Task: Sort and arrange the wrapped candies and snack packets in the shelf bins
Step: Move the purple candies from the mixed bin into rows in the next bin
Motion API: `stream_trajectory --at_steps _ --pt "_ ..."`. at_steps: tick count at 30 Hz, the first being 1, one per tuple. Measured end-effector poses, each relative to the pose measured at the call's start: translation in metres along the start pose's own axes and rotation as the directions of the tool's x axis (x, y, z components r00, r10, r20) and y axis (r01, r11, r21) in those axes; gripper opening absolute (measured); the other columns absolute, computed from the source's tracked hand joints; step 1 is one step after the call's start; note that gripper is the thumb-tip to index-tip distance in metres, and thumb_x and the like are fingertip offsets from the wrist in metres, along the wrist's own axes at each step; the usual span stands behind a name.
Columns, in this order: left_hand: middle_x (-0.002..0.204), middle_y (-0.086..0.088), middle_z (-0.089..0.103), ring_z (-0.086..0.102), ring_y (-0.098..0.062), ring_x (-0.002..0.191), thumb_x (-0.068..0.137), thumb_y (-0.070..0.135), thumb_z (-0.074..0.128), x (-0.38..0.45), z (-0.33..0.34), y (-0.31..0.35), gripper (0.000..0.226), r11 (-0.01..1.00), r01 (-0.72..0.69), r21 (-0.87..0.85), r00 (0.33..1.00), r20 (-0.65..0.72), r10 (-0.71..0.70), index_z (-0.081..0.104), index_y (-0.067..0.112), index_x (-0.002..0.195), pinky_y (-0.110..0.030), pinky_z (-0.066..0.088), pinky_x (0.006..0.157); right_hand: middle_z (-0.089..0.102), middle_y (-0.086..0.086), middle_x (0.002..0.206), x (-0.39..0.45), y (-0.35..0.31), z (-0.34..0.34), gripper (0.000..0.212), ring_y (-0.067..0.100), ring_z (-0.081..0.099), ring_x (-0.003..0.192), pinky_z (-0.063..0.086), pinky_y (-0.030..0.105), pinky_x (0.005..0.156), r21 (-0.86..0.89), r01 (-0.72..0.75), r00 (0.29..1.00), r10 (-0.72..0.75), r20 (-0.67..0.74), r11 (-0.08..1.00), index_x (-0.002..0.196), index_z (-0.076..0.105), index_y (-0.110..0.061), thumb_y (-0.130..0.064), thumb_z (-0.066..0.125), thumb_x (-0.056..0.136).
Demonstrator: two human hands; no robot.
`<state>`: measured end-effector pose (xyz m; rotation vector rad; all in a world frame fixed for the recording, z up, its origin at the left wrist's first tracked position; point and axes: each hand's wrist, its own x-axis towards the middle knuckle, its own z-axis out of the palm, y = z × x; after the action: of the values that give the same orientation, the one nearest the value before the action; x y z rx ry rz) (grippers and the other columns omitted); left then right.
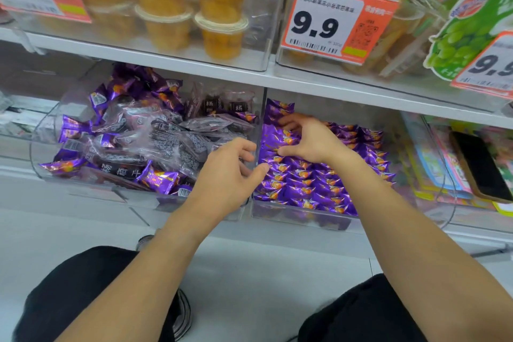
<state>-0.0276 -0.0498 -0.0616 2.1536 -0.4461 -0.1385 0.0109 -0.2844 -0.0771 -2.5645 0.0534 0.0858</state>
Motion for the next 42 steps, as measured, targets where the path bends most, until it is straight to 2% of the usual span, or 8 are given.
stream_trajectory --at_steps 3,10,15,18,23,28,39,42 --pt "0.098 0.012 0.059 0.062 -0.006 0.074 0.087 0.037 0.071 0.001 -0.002 0.001 0.040 1.000 0.002 0.020 1.000 0.014 -0.003 0.058 0.019 0.120 -0.030 0.055 0.077 0.061 -0.002 0.126 0.003 0.002 0.009 0.065 0.014 0.059 0.112 0.045 0.022 0.089 -0.075 0.016 1.000 -0.017 -0.021 0.997 0.128 0.059 -0.019 -0.033 0.088 0.071" --pt "0.098 0.011 0.059 0.062 -0.004 0.074 0.087 0.039 0.070 0.000 -0.002 0.003 0.040 1.000 0.004 0.022 1.000 0.018 -0.004 0.058 0.020 0.121 -0.030 0.055 0.077 0.063 -0.001 0.113 -0.004 0.001 0.010 0.055 0.013 0.059 0.093 0.045 0.025 0.074 -0.071 0.020 0.994 -0.028 -0.109 0.997 0.118 0.067 -0.024 -0.042 0.087 0.070" --pt "0.099 0.010 0.059 0.062 -0.005 0.072 0.087 0.040 0.070 0.000 -0.002 0.003 0.041 1.000 0.003 0.019 1.000 0.015 -0.003 0.058 0.020 0.121 -0.030 0.054 0.076 0.062 0.002 0.120 -0.005 0.003 0.009 0.068 0.014 0.059 0.100 0.041 0.024 0.077 -0.160 -0.010 0.996 -0.003 -0.084 0.987 0.125 0.065 -0.020 -0.054 0.084 0.069" --pt "0.099 0.011 0.059 0.062 -0.004 0.073 0.087 0.040 0.070 0.000 -0.002 0.002 0.042 1.000 0.004 0.023 1.000 0.016 -0.005 0.057 0.020 0.122 -0.031 0.054 0.077 0.056 0.004 0.123 -0.006 0.004 0.012 0.072 0.020 0.060 0.103 0.047 0.028 0.082 -0.153 -0.021 0.995 0.005 -0.102 0.988 0.126 0.063 -0.024 -0.058 0.084 0.066" --pt "0.099 0.012 0.059 0.062 -0.004 0.072 0.088 0.039 0.069 0.001 -0.001 0.002 0.040 0.999 0.005 0.035 1.000 0.014 -0.005 0.057 0.021 0.121 -0.028 0.053 0.075 0.065 -0.001 0.097 -0.006 0.000 0.017 0.037 0.013 0.058 0.079 0.051 0.034 0.071 -0.109 0.042 0.981 -0.062 -0.183 0.993 0.096 0.073 -0.021 -0.046 0.085 0.071" --pt "0.100 0.011 0.059 0.062 -0.004 0.070 0.088 0.039 0.069 0.000 -0.001 0.001 0.040 0.999 0.003 0.037 1.000 0.013 -0.003 0.058 0.020 0.121 -0.026 0.052 0.073 0.056 -0.015 0.071 -0.007 -0.001 0.017 0.024 -0.002 0.051 0.064 0.037 0.018 0.060 -0.080 0.033 0.982 -0.047 -0.182 0.996 0.089 0.073 -0.015 -0.035 0.082 0.079" --pt "0.101 0.011 0.058 0.062 -0.004 0.072 0.088 0.040 0.068 0.001 -0.001 0.002 0.041 0.999 -0.003 0.046 1.000 0.023 0.002 0.057 0.020 0.123 -0.026 0.052 0.072 0.063 -0.003 0.084 -0.005 0.000 0.021 0.030 0.005 0.053 0.062 0.045 0.028 0.059 -0.173 0.057 0.979 -0.089 -0.182 0.983 0.095 0.071 -0.019 -0.046 0.077 0.082" --pt "0.102 0.010 0.059 0.062 -0.004 0.072 0.089 0.040 0.068 0.000 -0.002 0.002 0.041 0.999 -0.003 0.044 1.000 0.024 0.002 0.057 0.020 0.123 -0.026 0.051 0.072 0.064 -0.006 0.085 -0.006 -0.001 0.022 0.027 0.001 0.051 0.061 0.041 0.022 0.058 -0.164 0.056 0.979 -0.087 -0.186 0.985 0.094 0.072 -0.019 -0.043 0.077 0.083"
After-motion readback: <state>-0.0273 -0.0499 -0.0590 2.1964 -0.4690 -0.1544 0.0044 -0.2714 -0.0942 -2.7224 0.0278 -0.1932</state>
